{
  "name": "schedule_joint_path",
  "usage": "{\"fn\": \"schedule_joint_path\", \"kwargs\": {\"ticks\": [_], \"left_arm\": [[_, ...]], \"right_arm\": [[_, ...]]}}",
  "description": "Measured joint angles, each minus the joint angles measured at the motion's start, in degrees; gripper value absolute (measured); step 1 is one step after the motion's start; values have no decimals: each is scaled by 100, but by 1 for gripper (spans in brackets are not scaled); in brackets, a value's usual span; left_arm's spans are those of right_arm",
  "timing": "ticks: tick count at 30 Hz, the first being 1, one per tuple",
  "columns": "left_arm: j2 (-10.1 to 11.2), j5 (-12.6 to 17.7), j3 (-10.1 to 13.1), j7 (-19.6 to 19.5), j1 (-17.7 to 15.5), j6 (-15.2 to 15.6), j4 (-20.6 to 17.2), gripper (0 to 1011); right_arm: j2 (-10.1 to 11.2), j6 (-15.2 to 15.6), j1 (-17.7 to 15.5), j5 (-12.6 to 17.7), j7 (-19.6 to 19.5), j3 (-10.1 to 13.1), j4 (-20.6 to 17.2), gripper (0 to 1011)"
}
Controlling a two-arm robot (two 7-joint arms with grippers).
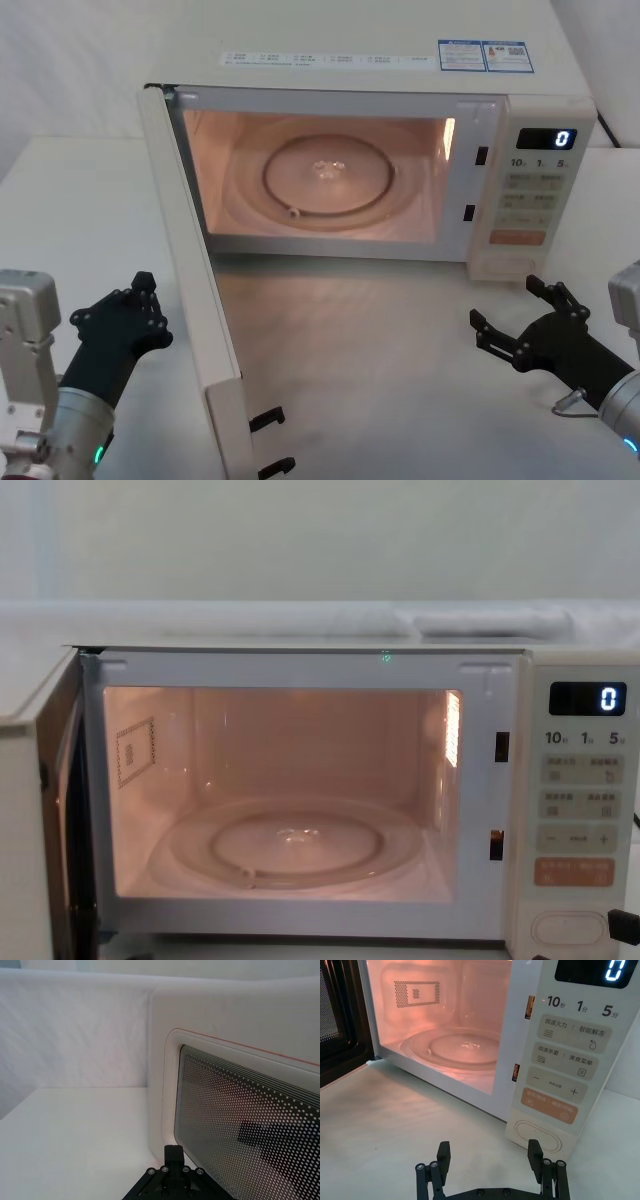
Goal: Press the button to open the microwave door with one hand; close the microwave door with the other hand.
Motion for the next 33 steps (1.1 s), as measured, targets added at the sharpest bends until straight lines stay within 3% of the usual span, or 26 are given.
{"fn": "schedule_joint_path", "kwargs": {"ticks": [11, 24, 29, 33], "left_arm": [[21, -303, -416, -414, 338, 32, -392, 0], [398, -873, -1144, -1031, 842, 23, -1204, 0], [694, -999, -1225, -1305, 916, 81, -1408, 0], [837, -1033, -1149, -1405, 889, 111, -1464, 0]], "right_arm": [[0, 0, 0, 0, 0, 0, 0, 1000], [0, 0, 0, 0, 0, 0, 0, 1000], [0, 0, 0, 0, 0, 0, 0, 1000], [0, 0, 0, 0, 0, 0, 0, 1000]]}}
